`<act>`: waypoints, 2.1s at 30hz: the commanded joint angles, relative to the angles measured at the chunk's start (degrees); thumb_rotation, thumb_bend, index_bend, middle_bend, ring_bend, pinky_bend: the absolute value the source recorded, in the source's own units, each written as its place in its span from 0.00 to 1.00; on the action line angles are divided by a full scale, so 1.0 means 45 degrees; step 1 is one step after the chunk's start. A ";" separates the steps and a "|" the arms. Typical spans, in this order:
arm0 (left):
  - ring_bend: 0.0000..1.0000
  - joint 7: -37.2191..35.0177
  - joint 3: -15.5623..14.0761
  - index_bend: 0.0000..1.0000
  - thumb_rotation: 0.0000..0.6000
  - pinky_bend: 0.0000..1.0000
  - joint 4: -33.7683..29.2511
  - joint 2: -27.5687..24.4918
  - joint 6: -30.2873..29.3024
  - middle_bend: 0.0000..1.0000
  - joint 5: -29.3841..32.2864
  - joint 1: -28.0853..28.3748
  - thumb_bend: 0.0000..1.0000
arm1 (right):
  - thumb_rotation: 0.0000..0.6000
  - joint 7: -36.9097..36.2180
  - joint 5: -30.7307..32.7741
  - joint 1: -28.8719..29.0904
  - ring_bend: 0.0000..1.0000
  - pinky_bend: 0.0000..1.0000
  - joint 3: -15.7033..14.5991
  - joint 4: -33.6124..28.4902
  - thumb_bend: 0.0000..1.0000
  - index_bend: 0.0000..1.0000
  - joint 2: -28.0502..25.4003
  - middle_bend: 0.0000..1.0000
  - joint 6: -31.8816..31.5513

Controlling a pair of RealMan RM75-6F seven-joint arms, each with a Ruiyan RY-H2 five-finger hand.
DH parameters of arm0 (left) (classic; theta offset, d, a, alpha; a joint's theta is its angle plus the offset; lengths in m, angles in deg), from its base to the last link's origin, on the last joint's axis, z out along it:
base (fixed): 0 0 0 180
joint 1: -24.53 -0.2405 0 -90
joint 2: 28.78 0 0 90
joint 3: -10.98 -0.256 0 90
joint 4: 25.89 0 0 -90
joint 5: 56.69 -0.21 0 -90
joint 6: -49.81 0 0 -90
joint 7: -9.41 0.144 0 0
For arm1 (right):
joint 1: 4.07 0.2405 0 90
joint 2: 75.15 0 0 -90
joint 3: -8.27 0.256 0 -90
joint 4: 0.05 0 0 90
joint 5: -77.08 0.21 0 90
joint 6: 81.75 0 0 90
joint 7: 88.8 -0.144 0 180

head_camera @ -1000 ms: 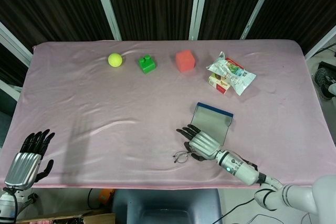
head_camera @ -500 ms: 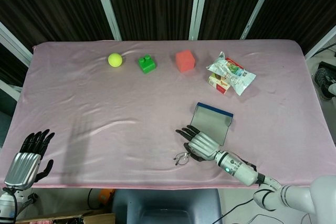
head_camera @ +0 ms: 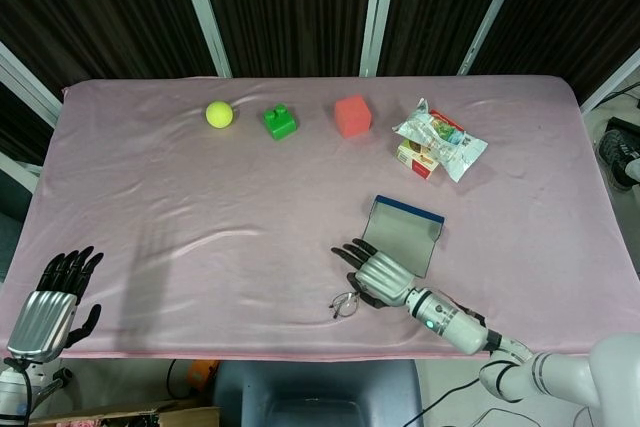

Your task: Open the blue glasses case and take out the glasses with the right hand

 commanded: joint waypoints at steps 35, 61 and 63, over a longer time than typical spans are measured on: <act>0.00 -0.0207 0.0017 0.00 1.00 0.05 0.0025 -0.0076 -0.0088 0.00 -0.0047 -0.0032 0.41 | 1.00 0.1237 0.0756 0.0162 0.00 0.00 0.1154 0.0706 0.67 0.78 0.1780 0.11 -0.0597; 0.00 -0.0901 -0.0063 0.00 1.00 0.05 0.0150 -0.0260 0.0250 0.00 -0.0136 0.0153 0.41 | 1.00 0.6014 0.5758 0.4946 0.00 0.00 0.5709 0.7001 0.67 0.76 0.9013 0.12 0.0584; 0.00 -0.0969 -0.0080 0.00 1.00 0.05 0.0179 -0.0270 0.0244 0.00 -0.0184 0.0165 0.41 | 1.00 0.5877 0.6143 0.5149 0.00 0.00 0.5377 0.7052 0.67 0.73 0.9013 0.12 0.0394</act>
